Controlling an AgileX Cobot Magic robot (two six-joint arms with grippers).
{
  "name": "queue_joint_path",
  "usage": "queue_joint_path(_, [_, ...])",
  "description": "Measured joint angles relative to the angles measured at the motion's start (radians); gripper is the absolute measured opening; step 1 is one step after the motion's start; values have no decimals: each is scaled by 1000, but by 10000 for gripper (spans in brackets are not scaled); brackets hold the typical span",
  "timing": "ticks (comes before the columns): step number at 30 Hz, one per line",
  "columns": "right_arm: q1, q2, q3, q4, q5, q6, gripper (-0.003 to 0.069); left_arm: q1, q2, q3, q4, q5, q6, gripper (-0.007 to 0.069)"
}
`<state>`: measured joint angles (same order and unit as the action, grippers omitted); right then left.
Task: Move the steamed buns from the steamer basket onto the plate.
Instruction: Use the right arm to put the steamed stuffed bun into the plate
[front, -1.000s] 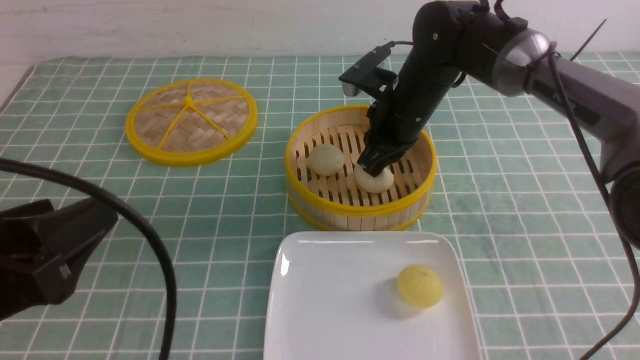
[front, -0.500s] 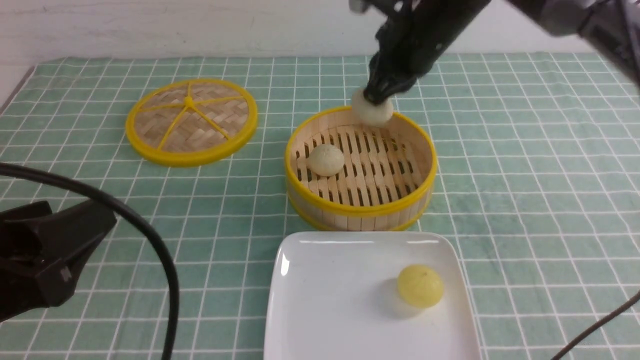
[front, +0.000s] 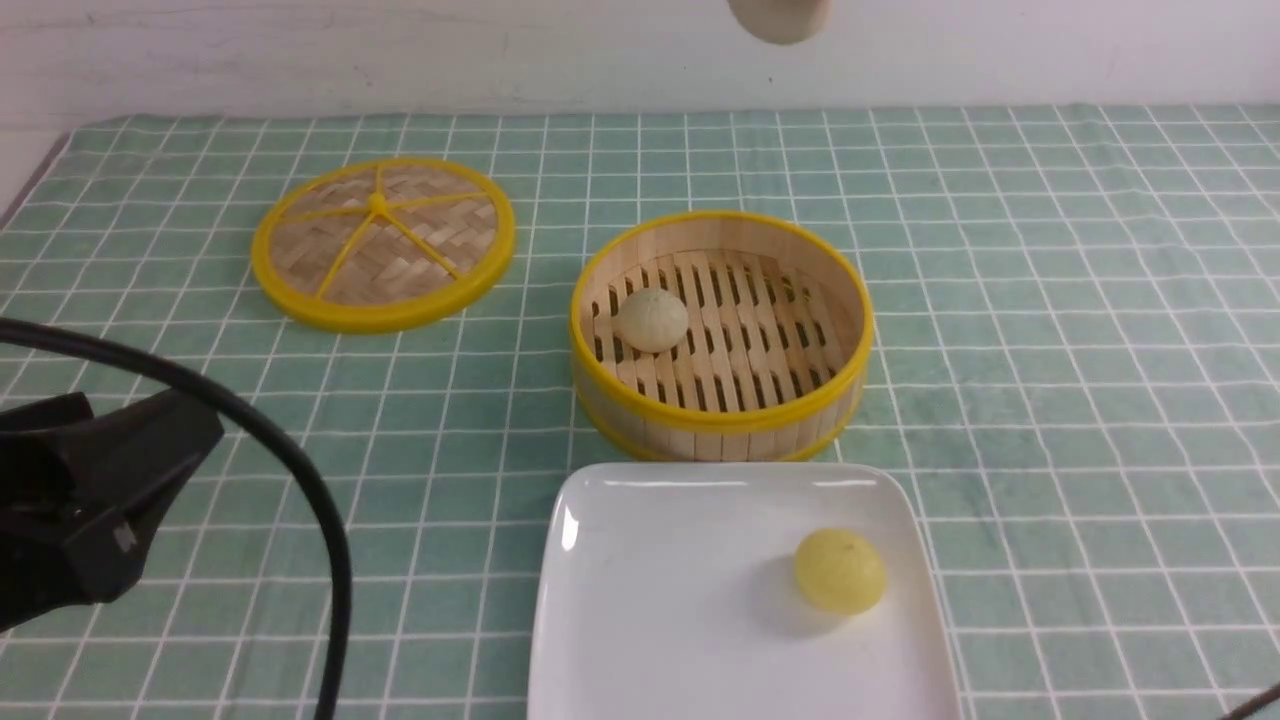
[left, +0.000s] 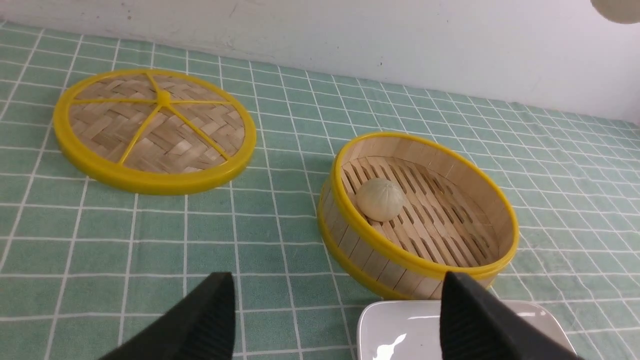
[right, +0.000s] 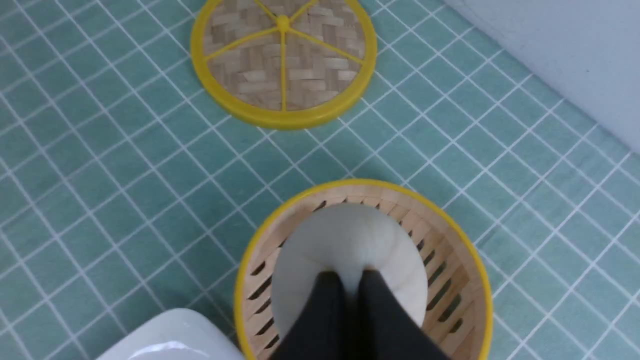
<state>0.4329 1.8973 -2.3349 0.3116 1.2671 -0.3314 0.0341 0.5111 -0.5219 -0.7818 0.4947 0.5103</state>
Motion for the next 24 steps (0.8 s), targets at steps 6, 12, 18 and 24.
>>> queue_joint_path(6, [0, -202, 394, 33, -5, -10, 19, 0, 0, 0, 0, 0, 0, 544])
queue_joint_path(12, [0, -263, 837, 214, -24, -183, 20, 0, 0, 0, 0, -9, 0, 544])
queue_joint_path(18, [0, -255, 1072, 370, -195, -399, 22, 0, 0, 0, 0, -9, 0, 544])
queue_joint_path(24, [0, -203, 1112, 490, -308, -550, 24, 0, 0, 0, 0, -11, 0, 544])
